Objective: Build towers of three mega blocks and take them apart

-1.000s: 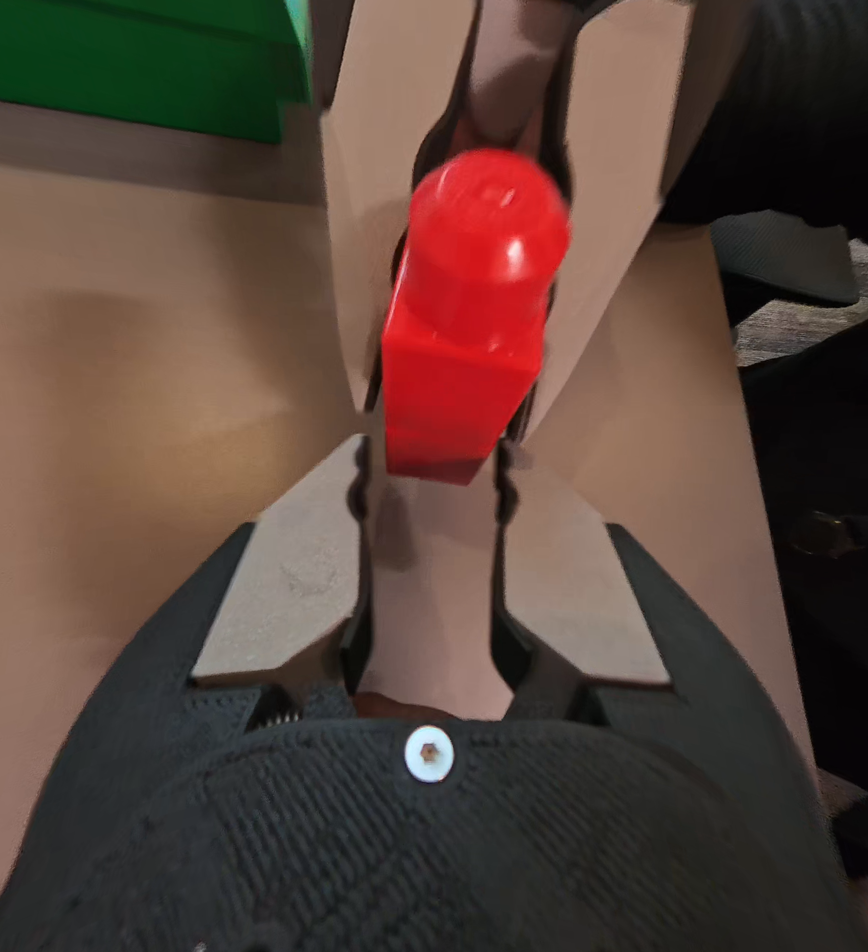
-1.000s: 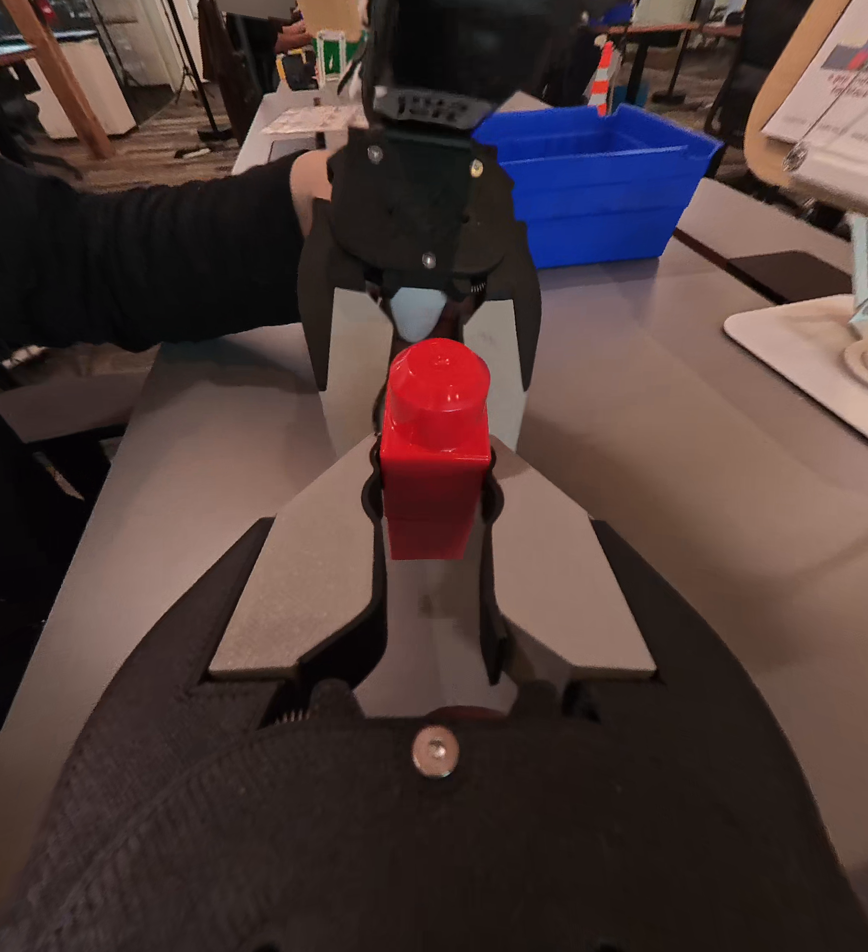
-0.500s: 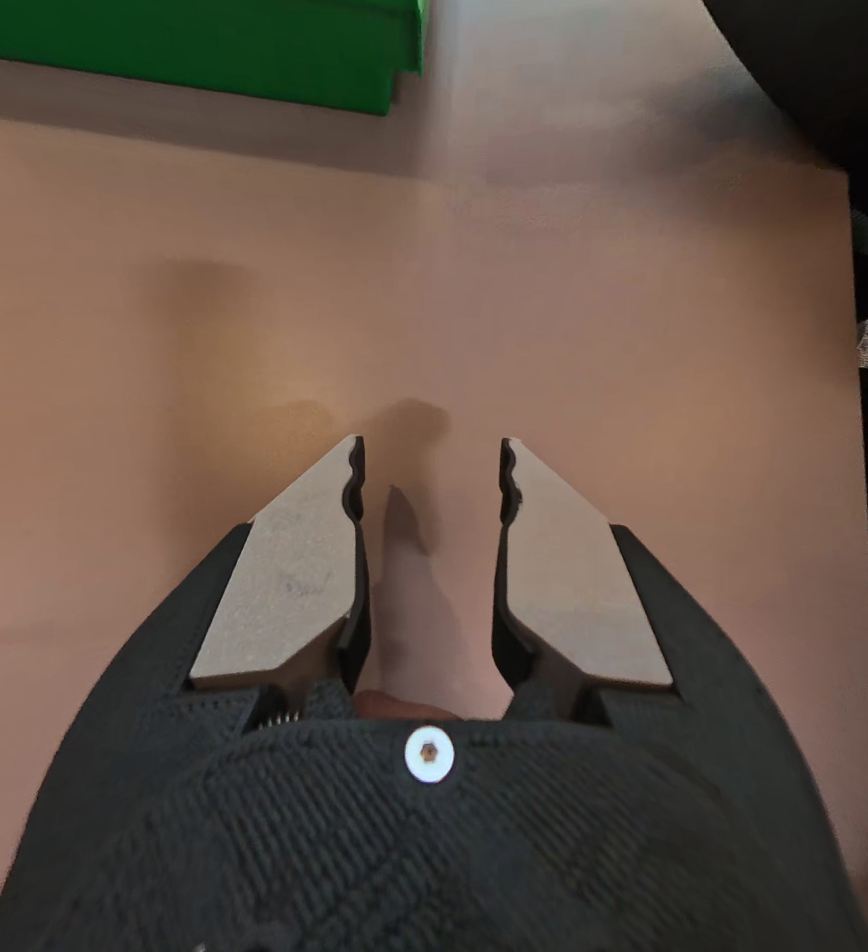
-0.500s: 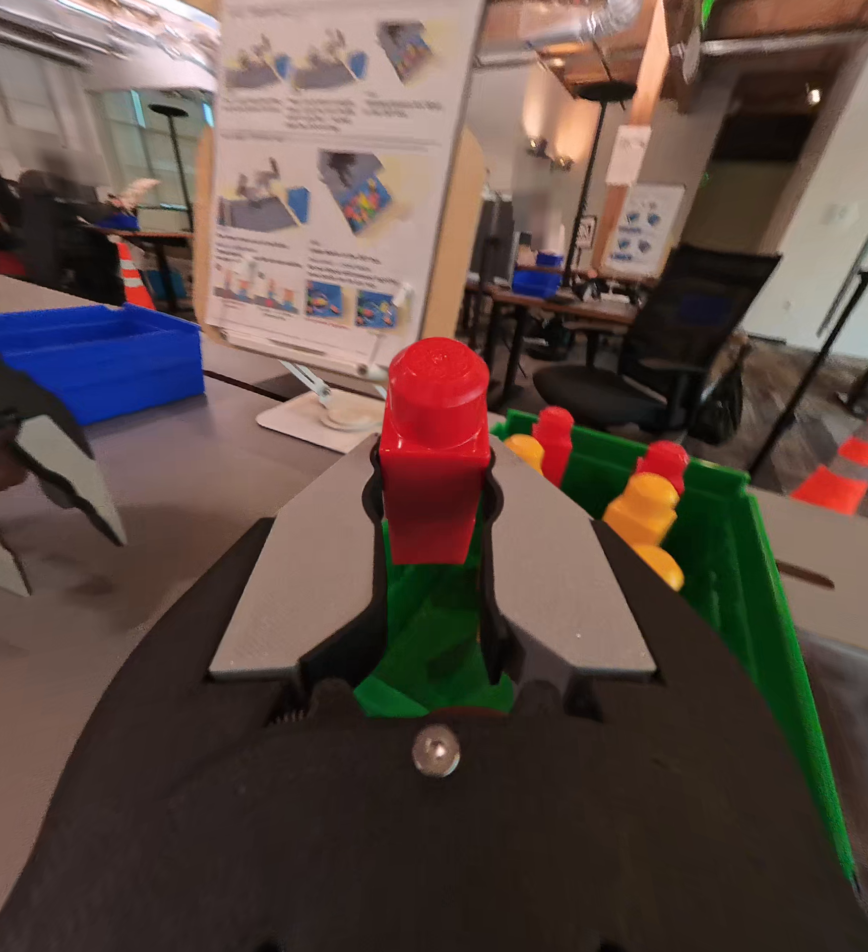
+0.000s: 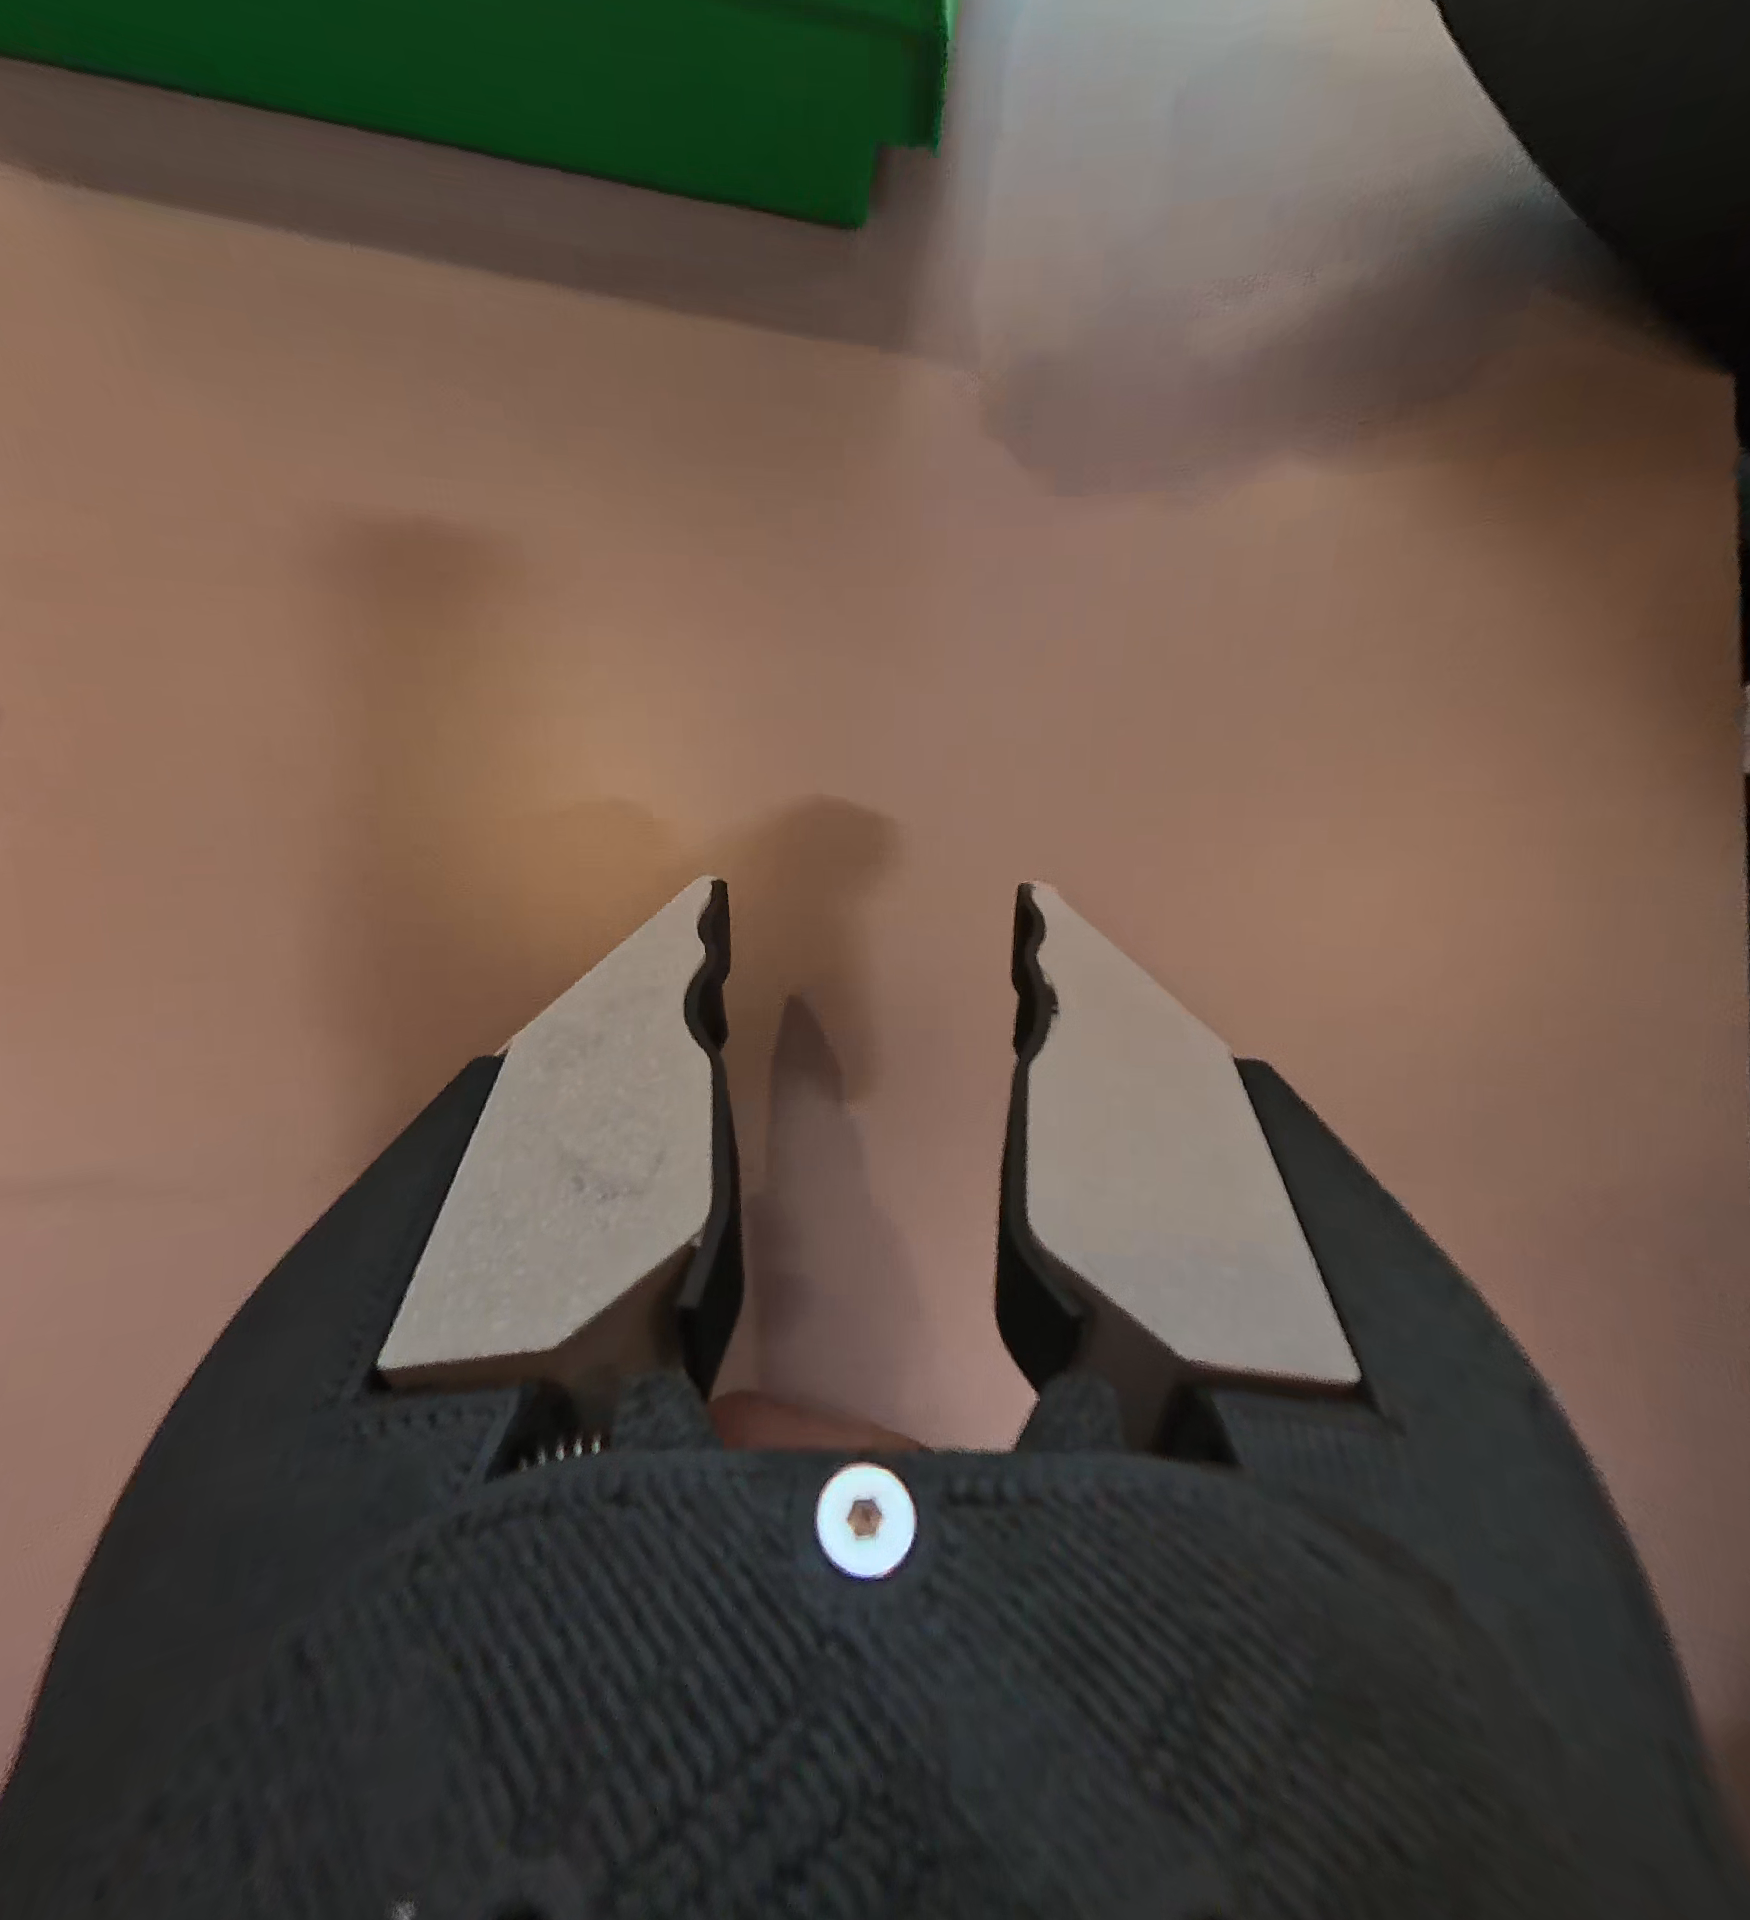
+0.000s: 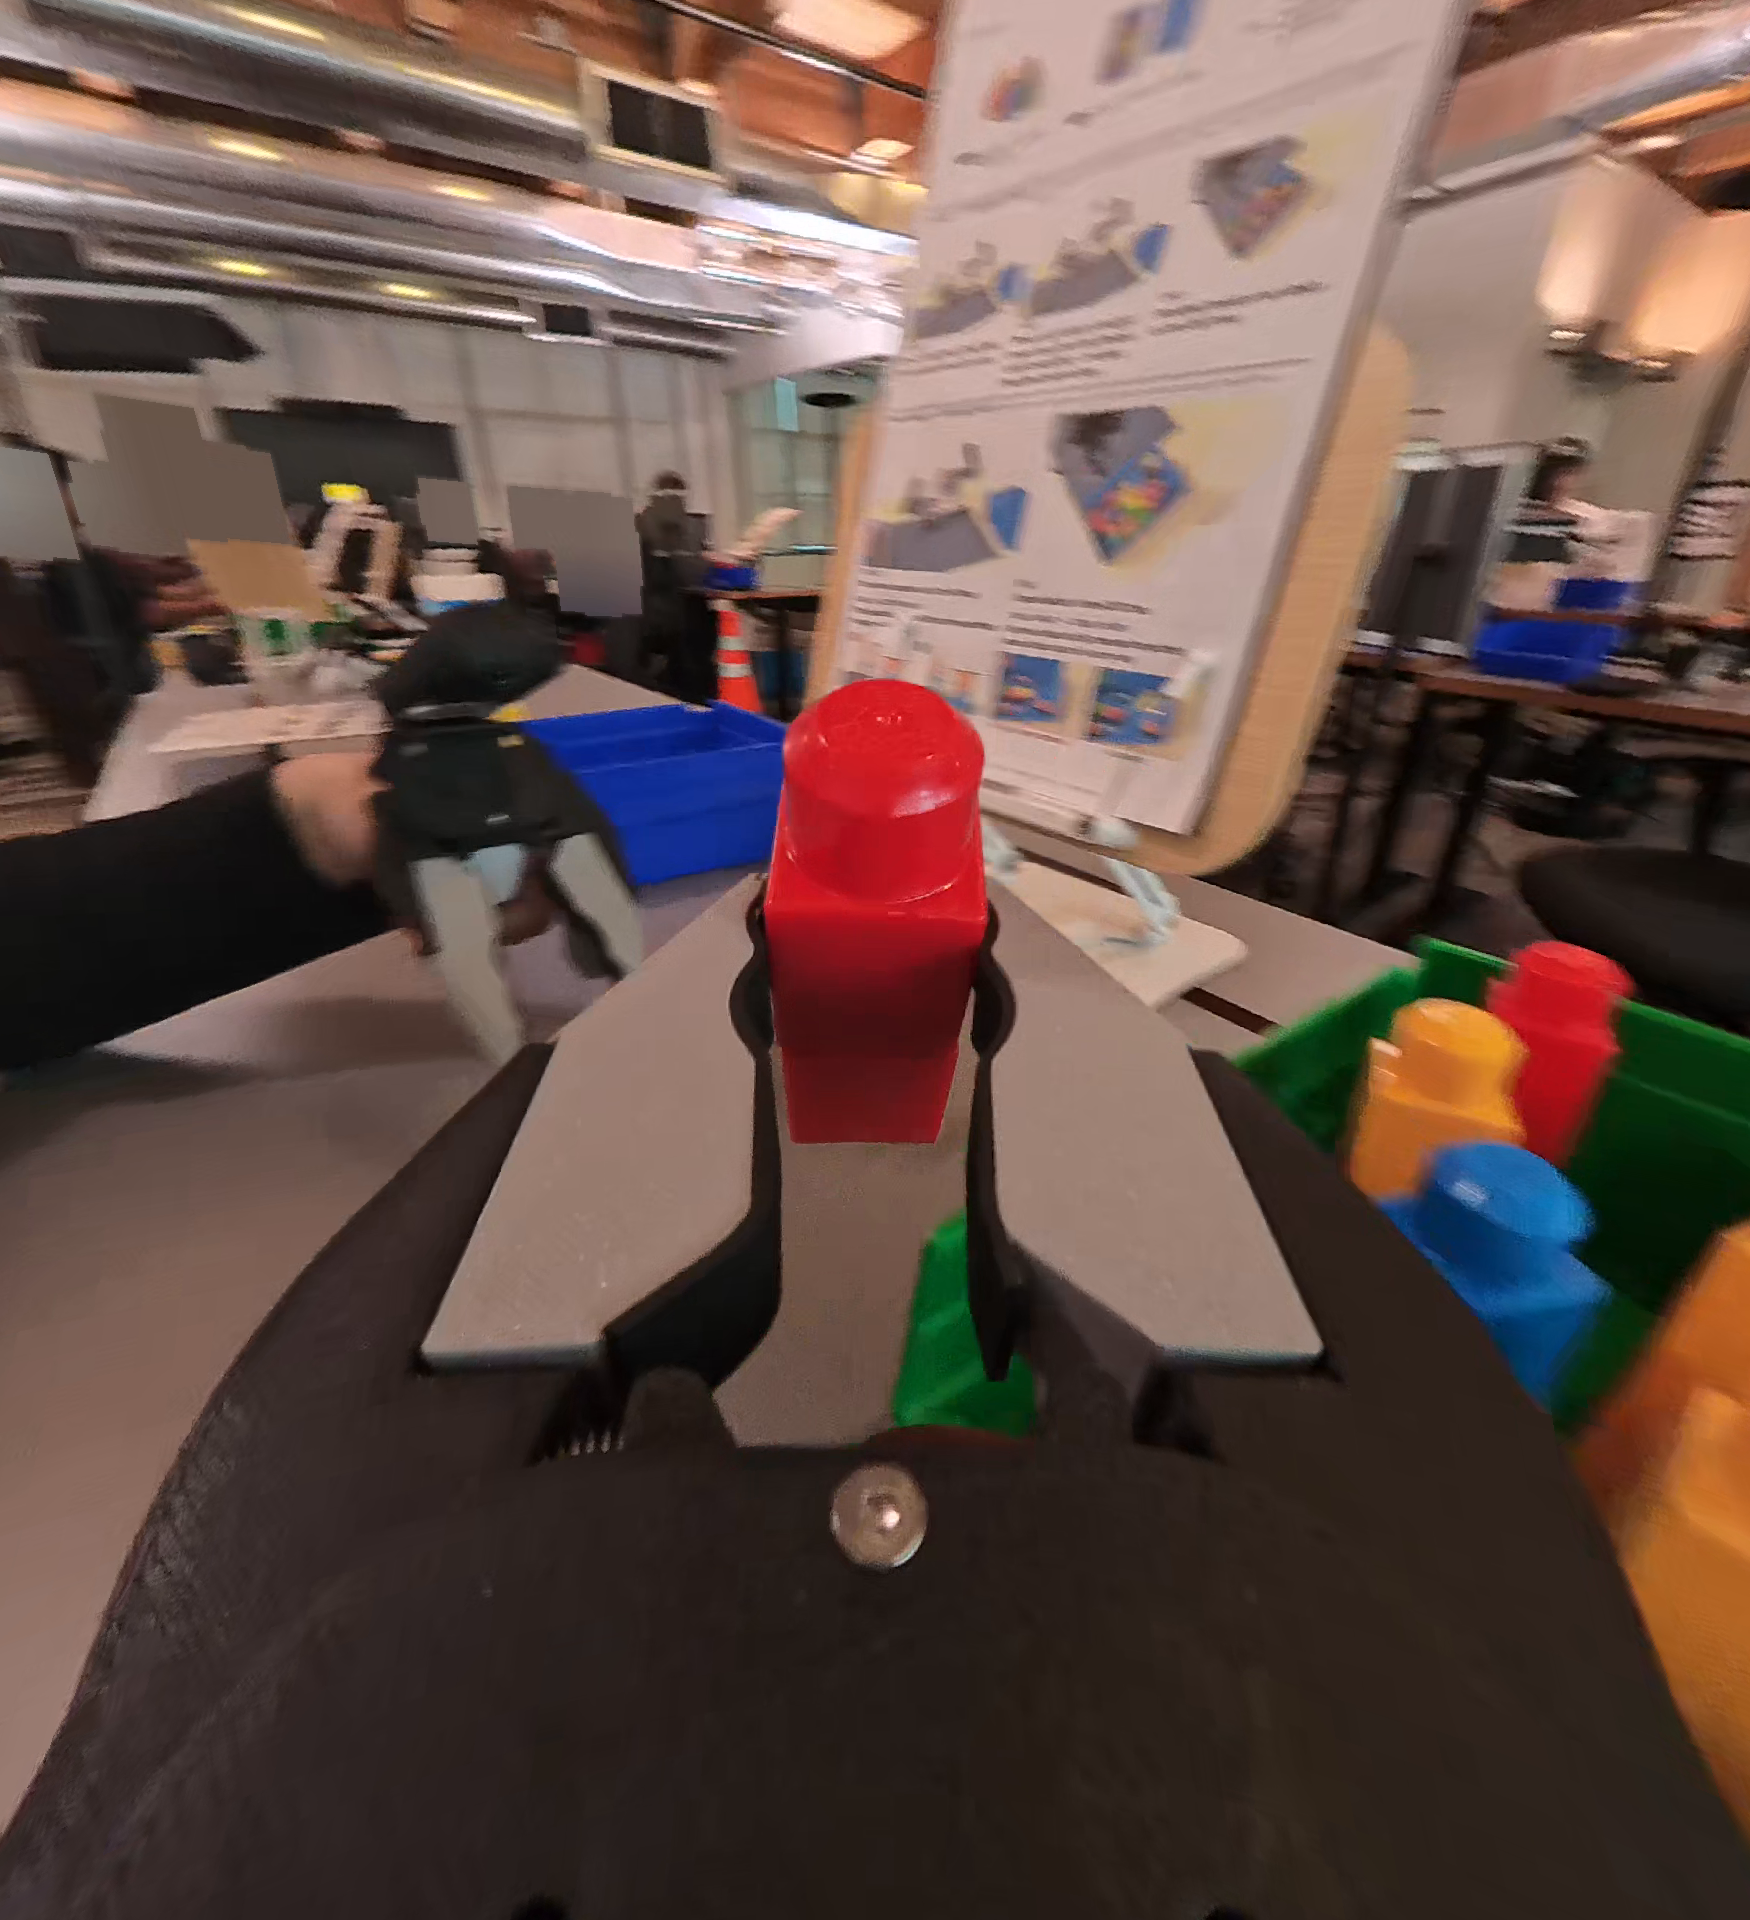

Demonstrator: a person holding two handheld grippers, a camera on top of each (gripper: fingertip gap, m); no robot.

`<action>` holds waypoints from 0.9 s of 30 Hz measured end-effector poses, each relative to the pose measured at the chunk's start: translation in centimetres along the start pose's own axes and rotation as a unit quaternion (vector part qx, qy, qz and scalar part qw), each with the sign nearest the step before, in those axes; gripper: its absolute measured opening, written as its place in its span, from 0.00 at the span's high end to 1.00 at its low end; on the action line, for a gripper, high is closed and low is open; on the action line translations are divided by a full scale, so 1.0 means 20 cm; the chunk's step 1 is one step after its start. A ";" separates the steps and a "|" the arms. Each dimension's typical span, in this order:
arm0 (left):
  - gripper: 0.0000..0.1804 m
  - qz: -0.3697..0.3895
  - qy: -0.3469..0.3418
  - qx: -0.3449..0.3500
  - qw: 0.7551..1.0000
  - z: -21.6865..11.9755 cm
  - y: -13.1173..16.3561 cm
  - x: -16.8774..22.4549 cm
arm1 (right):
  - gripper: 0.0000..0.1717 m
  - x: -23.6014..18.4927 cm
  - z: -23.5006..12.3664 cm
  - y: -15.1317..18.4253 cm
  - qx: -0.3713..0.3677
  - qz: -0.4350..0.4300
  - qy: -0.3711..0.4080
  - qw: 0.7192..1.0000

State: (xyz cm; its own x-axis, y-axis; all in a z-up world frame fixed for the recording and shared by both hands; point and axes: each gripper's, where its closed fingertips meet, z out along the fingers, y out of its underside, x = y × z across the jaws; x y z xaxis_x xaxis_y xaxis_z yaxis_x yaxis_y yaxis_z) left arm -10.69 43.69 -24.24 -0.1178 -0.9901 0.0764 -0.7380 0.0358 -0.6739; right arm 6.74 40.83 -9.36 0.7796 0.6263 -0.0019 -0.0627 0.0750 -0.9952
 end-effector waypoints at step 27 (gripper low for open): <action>0.67 -0.184 -0.407 0.227 0.866 -1.45 0.29 -0.72 | 0.81 -0.36 0.33 0.80 -0.290 -0.017 -0.145 0.946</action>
State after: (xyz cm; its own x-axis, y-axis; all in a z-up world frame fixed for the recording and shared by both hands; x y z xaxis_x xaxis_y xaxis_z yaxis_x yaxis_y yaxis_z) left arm -32.53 62.13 -7.83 0.7129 -0.6976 -0.0713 -0.2678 -0.1769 -0.9471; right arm -3.98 42.55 -24.58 0.5661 0.8240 -0.0260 0.3777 -0.2873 -0.8802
